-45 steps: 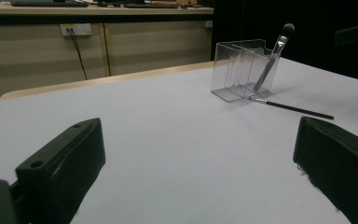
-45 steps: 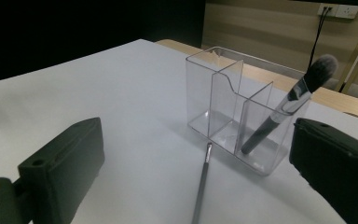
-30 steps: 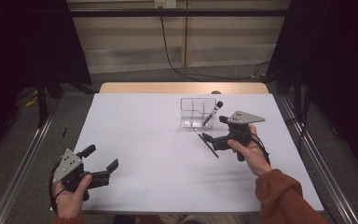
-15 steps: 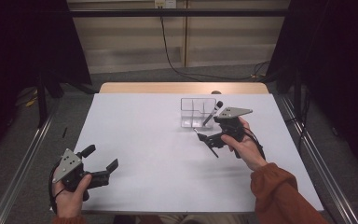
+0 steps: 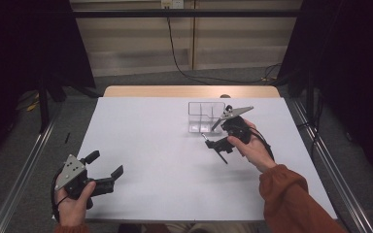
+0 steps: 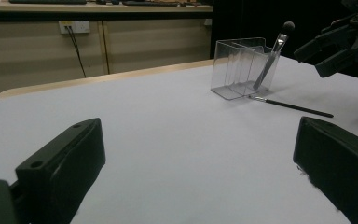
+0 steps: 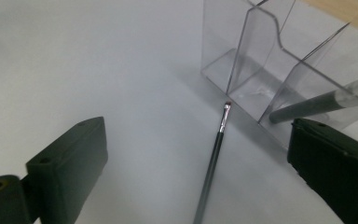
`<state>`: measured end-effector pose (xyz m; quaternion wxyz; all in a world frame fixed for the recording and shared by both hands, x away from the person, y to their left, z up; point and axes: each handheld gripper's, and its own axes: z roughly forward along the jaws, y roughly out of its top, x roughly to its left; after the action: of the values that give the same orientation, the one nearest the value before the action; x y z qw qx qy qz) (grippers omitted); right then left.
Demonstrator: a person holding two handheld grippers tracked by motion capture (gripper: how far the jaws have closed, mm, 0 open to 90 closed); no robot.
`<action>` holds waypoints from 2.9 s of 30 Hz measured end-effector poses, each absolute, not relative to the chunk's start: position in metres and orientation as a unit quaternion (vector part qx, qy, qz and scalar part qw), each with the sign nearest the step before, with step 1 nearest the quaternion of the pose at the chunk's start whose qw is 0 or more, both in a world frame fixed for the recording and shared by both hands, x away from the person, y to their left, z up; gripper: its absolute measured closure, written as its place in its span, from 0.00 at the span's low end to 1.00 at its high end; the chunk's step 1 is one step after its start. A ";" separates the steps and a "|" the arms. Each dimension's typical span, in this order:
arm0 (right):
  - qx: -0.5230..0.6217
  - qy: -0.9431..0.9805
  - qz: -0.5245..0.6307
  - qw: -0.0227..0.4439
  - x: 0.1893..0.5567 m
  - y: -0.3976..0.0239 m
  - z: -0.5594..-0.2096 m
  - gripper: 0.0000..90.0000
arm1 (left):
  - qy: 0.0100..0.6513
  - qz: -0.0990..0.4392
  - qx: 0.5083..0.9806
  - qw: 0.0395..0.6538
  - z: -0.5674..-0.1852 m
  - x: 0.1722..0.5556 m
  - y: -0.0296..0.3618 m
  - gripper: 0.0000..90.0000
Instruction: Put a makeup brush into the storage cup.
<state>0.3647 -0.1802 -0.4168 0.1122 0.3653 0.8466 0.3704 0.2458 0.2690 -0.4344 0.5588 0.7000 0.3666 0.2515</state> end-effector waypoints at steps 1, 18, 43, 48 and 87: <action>0.366 0.850 0.364 0.106 0.366 -0.179 -0.416 0.03 | 0.367 0.251 0.700 0.558 -0.434 0.246 0.269 0.02; 0.354 0.908 0.224 0.028 0.392 -0.154 -0.423 0.07 | 0.360 0.249 0.704 0.559 -0.435 0.246 0.268 0.02; 0.363 0.925 0.110 -0.021 0.418 -0.135 -0.435 0.45 | 0.356 0.244 0.709 0.559 -0.435 0.246 0.266 0.02; 0.381 0.919 0.101 -0.021 0.423 -0.136 -0.438 0.52 | 0.356 0.244 0.709 0.558 -0.435 0.246 0.266 0.02; 0.394 0.918 0.051 0.003 0.430 -0.128 -0.451 0.88 | 0.352 0.244 0.714 0.554 -0.435 0.246 0.266 0.02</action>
<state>0.4297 -0.1278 -0.4509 0.0034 0.3940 0.9177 0.0505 0.2462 0.2662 -0.4354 0.5540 0.7138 0.3523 0.2436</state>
